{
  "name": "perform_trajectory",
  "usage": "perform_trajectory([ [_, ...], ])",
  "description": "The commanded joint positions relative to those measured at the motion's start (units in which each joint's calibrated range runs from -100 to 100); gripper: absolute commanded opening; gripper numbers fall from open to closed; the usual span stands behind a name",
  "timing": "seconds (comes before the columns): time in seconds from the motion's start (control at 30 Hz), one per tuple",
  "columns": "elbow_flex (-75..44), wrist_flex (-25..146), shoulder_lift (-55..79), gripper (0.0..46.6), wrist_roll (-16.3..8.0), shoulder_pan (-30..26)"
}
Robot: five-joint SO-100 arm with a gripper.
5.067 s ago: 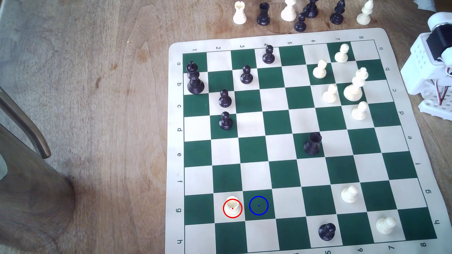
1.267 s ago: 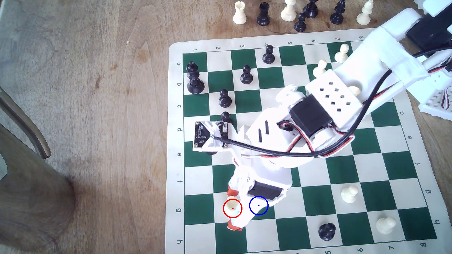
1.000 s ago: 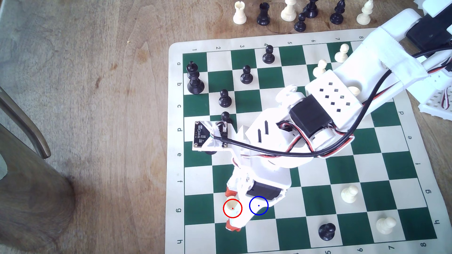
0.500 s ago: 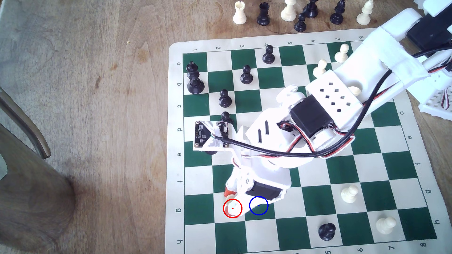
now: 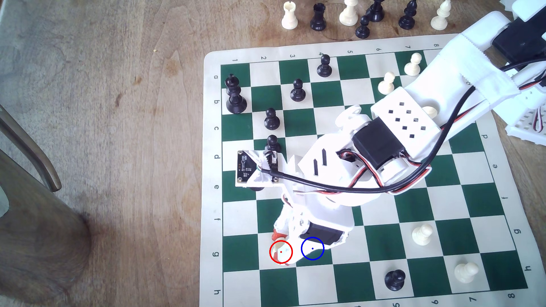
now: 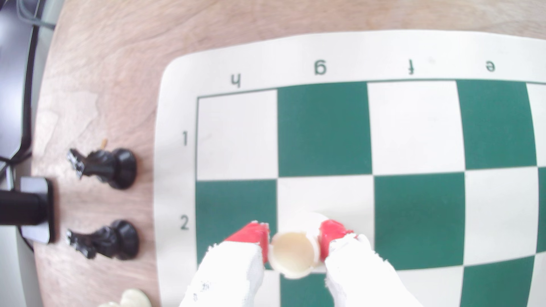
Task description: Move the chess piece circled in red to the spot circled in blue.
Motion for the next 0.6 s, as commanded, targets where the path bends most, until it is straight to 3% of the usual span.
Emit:
perform_trajectory([
  [0.0,-2.3,0.2,-6.2,0.2,0.2,0.4],
  [0.4,-2.0,4.4,-18.8,0.1,0.7,1.0],
  [0.57,5.6,5.5,-23.7,0.1,0.8,1.0],
])
